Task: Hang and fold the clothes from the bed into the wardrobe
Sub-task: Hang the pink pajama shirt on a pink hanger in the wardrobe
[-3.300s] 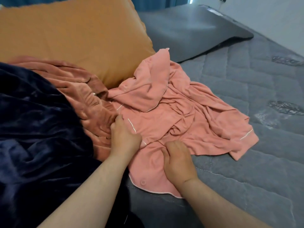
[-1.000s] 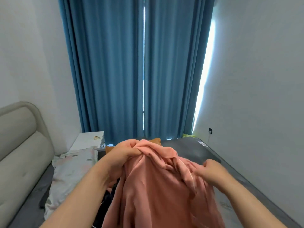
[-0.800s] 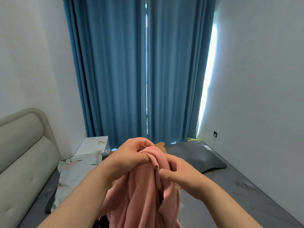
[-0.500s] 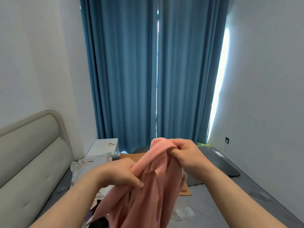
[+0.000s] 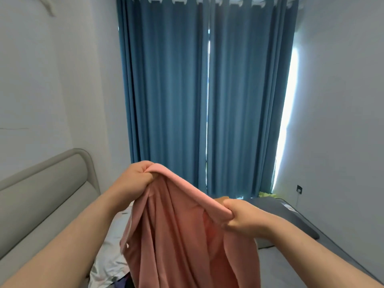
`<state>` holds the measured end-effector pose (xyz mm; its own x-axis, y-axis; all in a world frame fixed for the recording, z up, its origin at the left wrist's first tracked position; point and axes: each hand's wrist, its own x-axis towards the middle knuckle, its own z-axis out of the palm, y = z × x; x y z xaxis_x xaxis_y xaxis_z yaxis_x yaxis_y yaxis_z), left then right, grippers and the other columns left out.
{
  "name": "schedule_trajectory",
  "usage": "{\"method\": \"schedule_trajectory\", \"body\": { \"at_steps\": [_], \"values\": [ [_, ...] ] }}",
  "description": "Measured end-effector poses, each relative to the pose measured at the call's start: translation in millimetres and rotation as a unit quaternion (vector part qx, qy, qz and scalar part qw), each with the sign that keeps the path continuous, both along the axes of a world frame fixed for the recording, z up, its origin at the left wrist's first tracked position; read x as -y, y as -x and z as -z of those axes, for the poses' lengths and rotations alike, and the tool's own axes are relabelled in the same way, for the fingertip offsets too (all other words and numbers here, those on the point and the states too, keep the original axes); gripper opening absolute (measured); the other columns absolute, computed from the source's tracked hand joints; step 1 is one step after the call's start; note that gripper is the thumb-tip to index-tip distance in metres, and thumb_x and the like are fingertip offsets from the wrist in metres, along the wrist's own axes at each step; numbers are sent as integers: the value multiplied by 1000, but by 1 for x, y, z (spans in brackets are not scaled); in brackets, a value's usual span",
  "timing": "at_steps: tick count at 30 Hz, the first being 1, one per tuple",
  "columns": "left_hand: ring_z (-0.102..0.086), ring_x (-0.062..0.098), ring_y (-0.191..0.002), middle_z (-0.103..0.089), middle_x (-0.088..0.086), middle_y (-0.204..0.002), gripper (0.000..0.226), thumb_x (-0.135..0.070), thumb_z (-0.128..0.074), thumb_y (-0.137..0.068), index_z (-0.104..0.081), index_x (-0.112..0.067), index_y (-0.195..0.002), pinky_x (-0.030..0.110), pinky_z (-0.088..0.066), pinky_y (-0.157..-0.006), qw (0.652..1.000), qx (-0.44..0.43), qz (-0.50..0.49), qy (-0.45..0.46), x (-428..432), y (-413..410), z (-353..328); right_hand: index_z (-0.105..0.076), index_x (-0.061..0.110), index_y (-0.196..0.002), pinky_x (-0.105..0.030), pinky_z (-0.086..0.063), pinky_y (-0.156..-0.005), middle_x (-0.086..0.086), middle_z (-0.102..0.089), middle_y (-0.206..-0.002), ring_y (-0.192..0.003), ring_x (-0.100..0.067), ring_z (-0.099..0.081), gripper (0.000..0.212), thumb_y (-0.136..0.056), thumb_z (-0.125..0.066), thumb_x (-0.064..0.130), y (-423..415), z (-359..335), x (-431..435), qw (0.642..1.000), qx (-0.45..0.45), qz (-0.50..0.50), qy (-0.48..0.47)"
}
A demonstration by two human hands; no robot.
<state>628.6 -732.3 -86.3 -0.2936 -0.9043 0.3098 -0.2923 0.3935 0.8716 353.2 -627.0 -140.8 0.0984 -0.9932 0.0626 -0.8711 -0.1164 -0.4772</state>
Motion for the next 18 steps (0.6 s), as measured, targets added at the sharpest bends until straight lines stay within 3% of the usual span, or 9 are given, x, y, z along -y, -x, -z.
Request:
{"method": "schedule_trajectory", "body": {
  "at_steps": [2, 4, 8, 11, 13, 15, 18],
  "values": [
    [-67, 20, -86, -72, 6, -90, 28, 0, -47, -90, -70, -15, -92, 33, -52, -77, 998, 40, -23, 42, -1, 1, -8, -54, 29, -74, -22, -43, -64, 11, -57, -76, -73, -6, -56, 8, -78, -59, 23, 3, -6, -5, 1000, -1, 0, -15],
    [-64, 15, -89, -70, -1, -92, 32, -2, -42, -87, -68, -19, -95, 32, -50, -79, 990, 102, -37, 86, 2, -3, -13, -54, 19, -79, -26, -40, -63, 7, -54, -76, -70, -12, -52, 12, -84, -57, 30, 11, -11, -5, 999, 8, 36, -17],
    [-63, 14, -90, -69, -10, -94, 44, -7, -33, -79, -65, -33, -96, 33, -52, -79, 962, 244, -40, 118, 11, -14, -16, -45, 19, -77, -24, -30, -53, 5, -43, -69, -59, -10, -37, 24, -93, -55, 35, 22, -27, -3, 989, 107, 93, -30],
    [-62, 24, -71, -70, 9, -84, 41, 0, -32, -87, -68, -17, -98, 31, -49, -61, 989, 134, -34, -52, 16, -7, -5, -42, 18, -73, -26, -28, -52, 2, -41, -66, -59, -12, -35, 26, -93, -58, 25, 26, -44, 6, 969, 207, 127, 51],
    [-61, 30, -69, -68, 22, -82, 22, -3, -45, -87, -67, -3, -93, 38, -51, -64, 984, 69, 8, -161, 15, -5, -2, -42, 17, -74, -28, -28, -51, -1, -43, -67, -61, -16, -37, 25, -92, -59, 21, 29, -56, 15, 942, 273, 168, 96],
    [-63, 29, -72, -68, 21, -84, 13, -13, -65, -85, -64, 0, -90, 35, -54, -65, 976, 80, 54, -195, 15, -13, -8, -47, 14, -78, -27, -31, -51, -3, -49, -70, -61, -17, -41, 20, -91, -61, 20, 34, -68, 18, 927, 285, 203, 138],
    [-67, 19, -81, -69, 12, -96, 35, -14, -77, -75, -62, -9, -106, 31, -56, -70, 965, 170, 100, -171, 14, -23, -17, -57, 15, -85, -27, -41, -54, -4, -63, -82, -67, -18, -56, 9, -87, -66, 19, 41, -86, 19, 925, 246, 216, 191]
  ]
}}
